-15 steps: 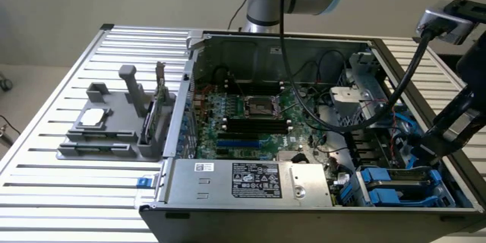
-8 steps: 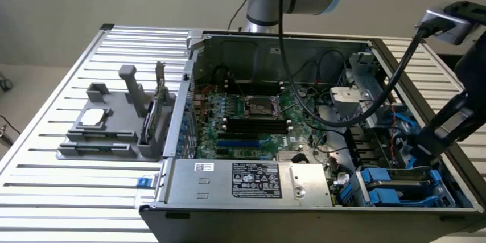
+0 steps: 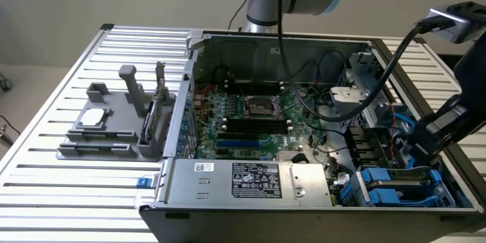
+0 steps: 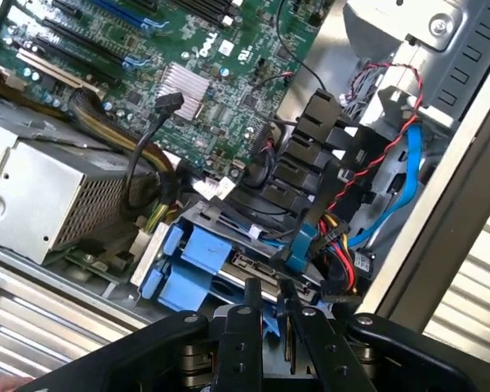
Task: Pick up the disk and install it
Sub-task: 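Insert the disk into the insertion slot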
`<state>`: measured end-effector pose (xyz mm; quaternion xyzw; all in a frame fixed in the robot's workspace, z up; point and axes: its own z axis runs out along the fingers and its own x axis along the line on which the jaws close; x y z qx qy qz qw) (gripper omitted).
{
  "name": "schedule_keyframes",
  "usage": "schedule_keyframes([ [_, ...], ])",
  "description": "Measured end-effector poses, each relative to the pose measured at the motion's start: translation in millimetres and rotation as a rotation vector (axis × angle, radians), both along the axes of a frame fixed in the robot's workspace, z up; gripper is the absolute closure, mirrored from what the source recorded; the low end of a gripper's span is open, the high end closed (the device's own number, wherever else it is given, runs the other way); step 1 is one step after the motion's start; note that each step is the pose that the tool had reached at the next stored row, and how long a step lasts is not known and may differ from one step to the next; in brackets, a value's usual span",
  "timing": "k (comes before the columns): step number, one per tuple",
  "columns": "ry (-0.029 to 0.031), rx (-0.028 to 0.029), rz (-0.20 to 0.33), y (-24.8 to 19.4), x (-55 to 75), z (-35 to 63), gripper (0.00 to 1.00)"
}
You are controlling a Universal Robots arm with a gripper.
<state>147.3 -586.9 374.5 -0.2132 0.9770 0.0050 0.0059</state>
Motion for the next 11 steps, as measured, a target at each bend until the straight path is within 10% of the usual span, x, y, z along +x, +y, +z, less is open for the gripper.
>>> schedule_keyframes([
  [11,0.0,0.0001,-0.184,0.0,0.0,-0.5,0.78],
])
